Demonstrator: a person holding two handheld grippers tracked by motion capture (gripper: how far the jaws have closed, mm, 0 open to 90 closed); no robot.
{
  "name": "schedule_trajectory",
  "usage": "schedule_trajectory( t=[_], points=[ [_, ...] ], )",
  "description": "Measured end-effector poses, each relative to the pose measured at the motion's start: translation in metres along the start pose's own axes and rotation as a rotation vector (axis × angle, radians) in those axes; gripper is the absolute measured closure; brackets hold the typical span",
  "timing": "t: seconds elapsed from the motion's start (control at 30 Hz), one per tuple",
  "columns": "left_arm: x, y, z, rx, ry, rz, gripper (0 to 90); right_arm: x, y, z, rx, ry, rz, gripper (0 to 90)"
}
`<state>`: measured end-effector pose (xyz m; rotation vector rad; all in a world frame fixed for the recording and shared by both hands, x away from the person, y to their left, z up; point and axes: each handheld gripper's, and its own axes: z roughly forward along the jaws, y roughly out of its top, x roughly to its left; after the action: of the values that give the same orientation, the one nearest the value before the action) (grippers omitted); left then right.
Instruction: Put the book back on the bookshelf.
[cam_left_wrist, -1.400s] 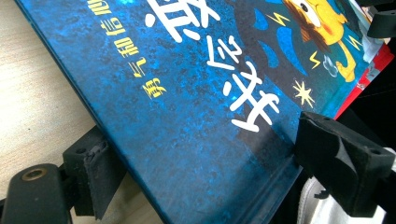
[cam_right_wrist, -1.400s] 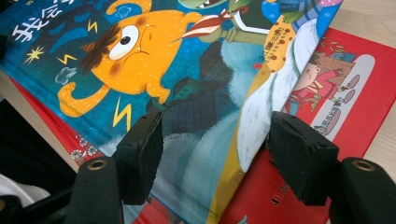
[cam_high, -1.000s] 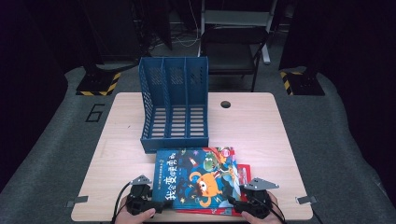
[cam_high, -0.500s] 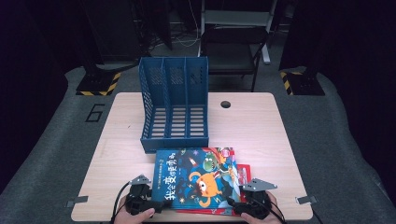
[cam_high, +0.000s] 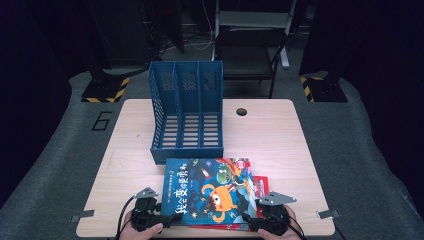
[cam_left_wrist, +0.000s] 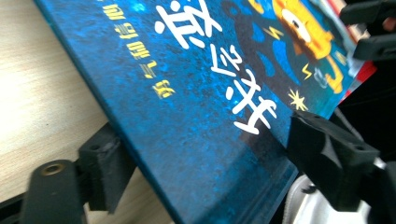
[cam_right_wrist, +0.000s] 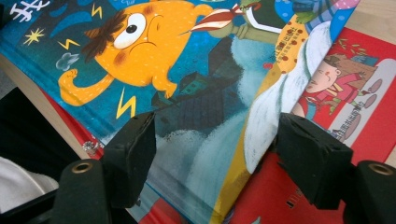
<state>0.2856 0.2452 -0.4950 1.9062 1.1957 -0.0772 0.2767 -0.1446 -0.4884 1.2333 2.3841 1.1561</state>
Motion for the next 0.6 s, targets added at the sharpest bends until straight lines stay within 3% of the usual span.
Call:
schedule_trajectory(
  t=[0.2,0.37,0.6],
  points=[
    [0.000,0.001,-0.008,-0.023,0.014,0.001,22.3,0.003,0.000,0.001,0.005,0.029,-0.016,25.6],
    [0.001,0.003,-0.013,-0.057,0.022,-0.001,24.9,0.009,0.001,0.003,0.024,0.041,-0.072,22.4],
    [0.002,0.006,-0.020,-0.073,0.019,0.005,27.3,0.010,0.001,0.003,0.023,0.065,-0.072,22.0]
  ],
)
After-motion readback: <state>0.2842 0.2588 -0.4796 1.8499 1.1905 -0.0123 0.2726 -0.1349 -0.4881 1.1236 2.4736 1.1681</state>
